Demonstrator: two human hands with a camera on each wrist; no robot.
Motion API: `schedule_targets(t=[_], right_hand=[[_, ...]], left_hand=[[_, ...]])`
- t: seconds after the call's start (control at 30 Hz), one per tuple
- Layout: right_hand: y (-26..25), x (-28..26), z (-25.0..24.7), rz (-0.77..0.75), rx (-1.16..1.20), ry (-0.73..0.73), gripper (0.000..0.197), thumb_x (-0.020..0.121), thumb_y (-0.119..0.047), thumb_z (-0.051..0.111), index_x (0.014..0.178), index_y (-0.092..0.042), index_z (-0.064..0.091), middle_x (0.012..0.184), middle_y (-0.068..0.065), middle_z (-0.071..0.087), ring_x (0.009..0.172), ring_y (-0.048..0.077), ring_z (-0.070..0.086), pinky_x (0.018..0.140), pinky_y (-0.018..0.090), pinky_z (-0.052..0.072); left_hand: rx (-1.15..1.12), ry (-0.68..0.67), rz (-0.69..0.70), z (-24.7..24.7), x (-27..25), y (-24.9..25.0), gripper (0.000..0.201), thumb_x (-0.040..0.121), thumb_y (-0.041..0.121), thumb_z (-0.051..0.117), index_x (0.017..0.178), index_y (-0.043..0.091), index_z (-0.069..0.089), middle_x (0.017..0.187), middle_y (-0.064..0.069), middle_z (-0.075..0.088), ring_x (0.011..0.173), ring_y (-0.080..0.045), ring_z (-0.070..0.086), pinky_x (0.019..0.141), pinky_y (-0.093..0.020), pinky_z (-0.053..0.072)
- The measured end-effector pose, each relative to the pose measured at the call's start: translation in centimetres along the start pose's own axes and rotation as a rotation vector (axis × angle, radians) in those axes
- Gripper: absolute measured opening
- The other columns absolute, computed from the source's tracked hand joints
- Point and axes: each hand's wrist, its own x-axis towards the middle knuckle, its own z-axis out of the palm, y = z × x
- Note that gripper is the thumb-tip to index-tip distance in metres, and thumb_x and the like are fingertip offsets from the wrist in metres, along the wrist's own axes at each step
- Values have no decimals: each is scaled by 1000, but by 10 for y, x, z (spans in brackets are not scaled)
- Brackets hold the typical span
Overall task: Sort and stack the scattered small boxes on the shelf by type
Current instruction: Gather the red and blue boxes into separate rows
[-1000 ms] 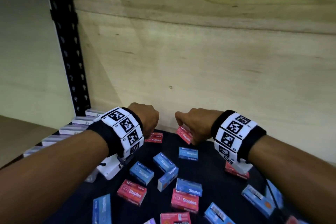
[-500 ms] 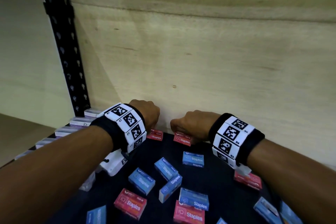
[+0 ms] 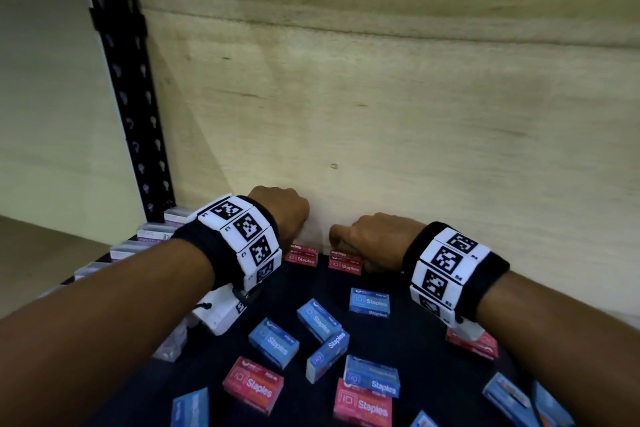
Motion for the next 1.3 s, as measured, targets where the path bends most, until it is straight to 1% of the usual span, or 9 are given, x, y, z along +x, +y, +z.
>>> schedule_targets(t=[0.13,0.23,0.3,0.37,0.43,0.6,0.9,1.1,1.3], right_hand=[[4,-12,-3,86,79,-31,27,92,-21,62,115,-16,49,97,5,59,82,23,58,68,33,48],[4,-25,-3,130,199,-108,22,93,-35,61,108,-20,60,98,-2,63,81,16,57,66,28,43],[3,-32,1,130,262,-154,23,91,-42,63,103,-23,65,95,-5,67,79,12,59,68,28,46],[0,-38,6,141,277,-198,28,88,-47,66,104,-24,67,97,-5,70,85,15,63,78,32,52],[-2,-42,10,153,262,-209,33,87,-49,66,104,-21,68,99,-2,71,89,20,66,85,36,54],[-6,-47,13,160,230,-211,42,91,-50,61,105,-11,70,103,7,73,93,26,68,79,36,53],[-10,-51,15,181,227,-173,38,91,-48,62,107,-15,69,105,6,71,94,25,67,80,35,52],[-8,-53,15,182,287,-173,40,89,-50,66,111,-17,64,107,3,68,93,21,63,73,30,46],[-4,-57,15,166,327,-182,34,86,-46,71,105,-19,63,98,-3,63,83,15,56,63,24,41]], left_hand=[[-141,-51,103,-10,-15,1,23,78,21,79,98,20,68,88,6,64,77,-14,60,65,-26,49],[-240,-214,230,-8,-28,12,27,83,24,76,109,22,70,78,20,57,83,-7,56,81,-26,50],[-226,-293,286,-2,-36,18,35,85,27,74,119,26,67,92,16,62,93,-7,56,91,-27,47],[-213,-324,317,5,-41,21,42,86,30,73,127,29,63,114,10,65,103,-10,57,95,-27,45],[-225,-317,335,8,-44,22,42,87,33,71,128,30,62,121,8,64,104,-10,57,94,-27,44],[-244,-306,310,13,-50,20,37,87,36,71,123,31,63,119,9,63,100,-9,54,95,-32,45],[-266,-276,254,18,-54,19,41,87,38,70,124,26,60,123,6,60,111,-16,56,93,-30,44],[-313,-274,241,18,-49,21,34,80,32,79,108,22,62,96,12,61,94,-12,59,83,-28,49],[-369,-284,255,15,-44,18,28,77,32,81,97,22,65,94,5,71,87,-12,64,86,-31,52]])
